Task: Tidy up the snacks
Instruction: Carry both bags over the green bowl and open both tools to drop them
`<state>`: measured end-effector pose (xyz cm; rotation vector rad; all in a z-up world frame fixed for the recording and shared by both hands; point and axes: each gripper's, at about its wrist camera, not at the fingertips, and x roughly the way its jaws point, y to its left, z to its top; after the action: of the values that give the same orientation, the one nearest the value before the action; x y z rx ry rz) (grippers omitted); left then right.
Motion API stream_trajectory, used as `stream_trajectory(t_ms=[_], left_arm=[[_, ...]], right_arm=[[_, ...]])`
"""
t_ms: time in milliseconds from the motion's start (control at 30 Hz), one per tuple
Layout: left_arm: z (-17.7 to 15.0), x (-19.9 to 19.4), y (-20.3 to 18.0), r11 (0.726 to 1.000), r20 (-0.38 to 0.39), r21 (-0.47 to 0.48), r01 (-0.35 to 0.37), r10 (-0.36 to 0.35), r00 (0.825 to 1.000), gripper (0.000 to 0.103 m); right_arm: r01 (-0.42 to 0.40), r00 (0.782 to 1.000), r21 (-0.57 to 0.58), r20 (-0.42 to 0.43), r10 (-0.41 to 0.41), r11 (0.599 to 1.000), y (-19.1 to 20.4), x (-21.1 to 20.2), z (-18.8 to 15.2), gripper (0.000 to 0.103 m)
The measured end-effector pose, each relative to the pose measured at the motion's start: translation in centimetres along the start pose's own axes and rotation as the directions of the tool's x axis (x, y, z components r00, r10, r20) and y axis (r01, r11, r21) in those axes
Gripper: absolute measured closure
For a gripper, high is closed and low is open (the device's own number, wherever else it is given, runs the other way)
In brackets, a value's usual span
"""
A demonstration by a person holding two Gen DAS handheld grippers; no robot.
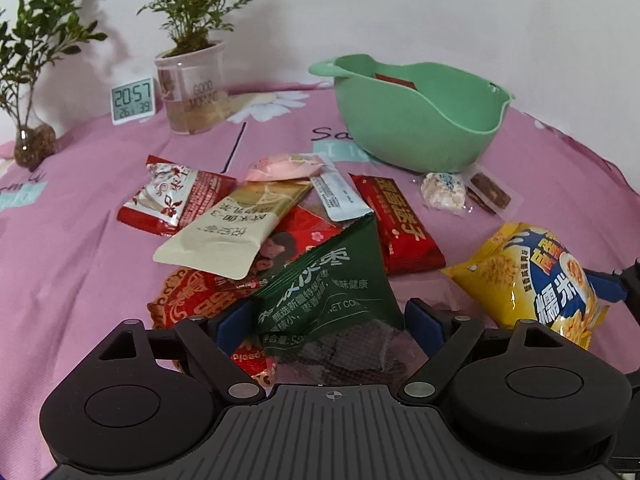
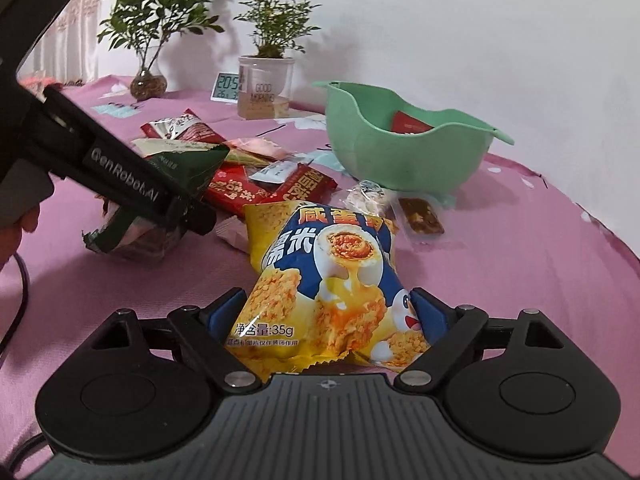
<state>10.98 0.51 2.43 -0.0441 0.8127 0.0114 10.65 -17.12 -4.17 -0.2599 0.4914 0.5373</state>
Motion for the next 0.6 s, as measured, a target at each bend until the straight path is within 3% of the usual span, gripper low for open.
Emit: stream_trajectory(t_ms=[233,600], left_arm=[[0.2,0.0,-0.1,1.0,-0.003,0.0,0.0,0.0,1.0,0.0],[-0.1,-1.5,0.1,0.999,0.004,-0.01,0.041,-0.041,0.999,0.0]], right_arm=[[0.004,1.0,0.038,0.01,-0.005,0.999,-0.4,0.0,0.1,0.013],[0.007,0.999,0.066,0.046,-0.01,0.998,-0.5,-0.5,0.1,0.029]])
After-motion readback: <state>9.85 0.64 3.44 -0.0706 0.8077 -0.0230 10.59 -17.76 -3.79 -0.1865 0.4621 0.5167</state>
